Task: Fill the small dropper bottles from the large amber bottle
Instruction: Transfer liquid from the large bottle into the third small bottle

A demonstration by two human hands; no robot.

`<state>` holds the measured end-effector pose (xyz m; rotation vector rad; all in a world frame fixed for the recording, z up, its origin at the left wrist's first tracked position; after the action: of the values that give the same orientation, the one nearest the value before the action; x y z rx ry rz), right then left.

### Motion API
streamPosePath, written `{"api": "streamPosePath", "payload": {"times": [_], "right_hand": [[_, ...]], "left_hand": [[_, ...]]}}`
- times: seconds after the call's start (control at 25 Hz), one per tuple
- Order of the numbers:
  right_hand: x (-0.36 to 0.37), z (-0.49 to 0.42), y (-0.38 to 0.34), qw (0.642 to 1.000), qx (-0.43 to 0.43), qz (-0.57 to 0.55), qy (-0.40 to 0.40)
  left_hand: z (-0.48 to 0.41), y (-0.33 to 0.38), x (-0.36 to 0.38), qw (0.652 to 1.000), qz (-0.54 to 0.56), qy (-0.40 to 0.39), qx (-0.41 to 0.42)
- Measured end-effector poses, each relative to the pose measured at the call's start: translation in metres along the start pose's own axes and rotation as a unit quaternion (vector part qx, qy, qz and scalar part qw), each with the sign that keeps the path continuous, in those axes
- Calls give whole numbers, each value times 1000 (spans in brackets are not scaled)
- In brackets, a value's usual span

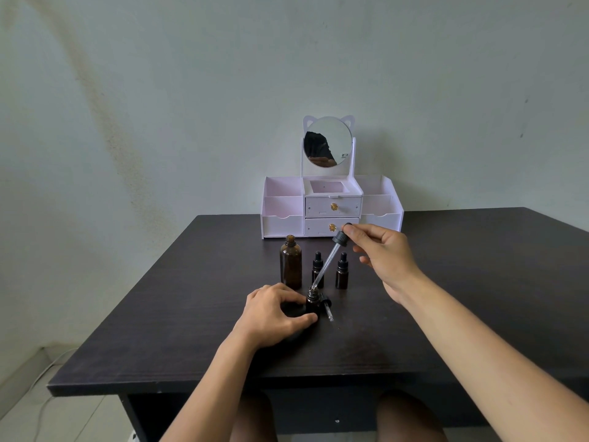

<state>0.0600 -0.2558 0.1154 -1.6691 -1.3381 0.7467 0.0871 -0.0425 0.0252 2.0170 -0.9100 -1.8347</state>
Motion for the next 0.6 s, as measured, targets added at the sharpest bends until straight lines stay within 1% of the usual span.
{"api": "streamPosePath", "payload": {"times": [0.44, 0.6], "right_hand": [[3, 0, -5, 1000, -14, 6, -7], [3, -1, -5, 1000, -19, 8, -7]], "left_hand": [[1, 2, 1, 1000, -8, -13, -2], [1, 2, 0, 1000, -4, -6, 1]]}}
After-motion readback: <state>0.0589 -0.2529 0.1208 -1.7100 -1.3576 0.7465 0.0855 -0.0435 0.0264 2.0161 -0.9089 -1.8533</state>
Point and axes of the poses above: each hand's wrist, its own z-axis away from the middle knuckle, its own x-axis out of the palm, y = z × x, the point moved 9 cm from there along -z, towards the middle knuckle, and after that the axes turned 12 degrees about -x, right-handed, at the moved point
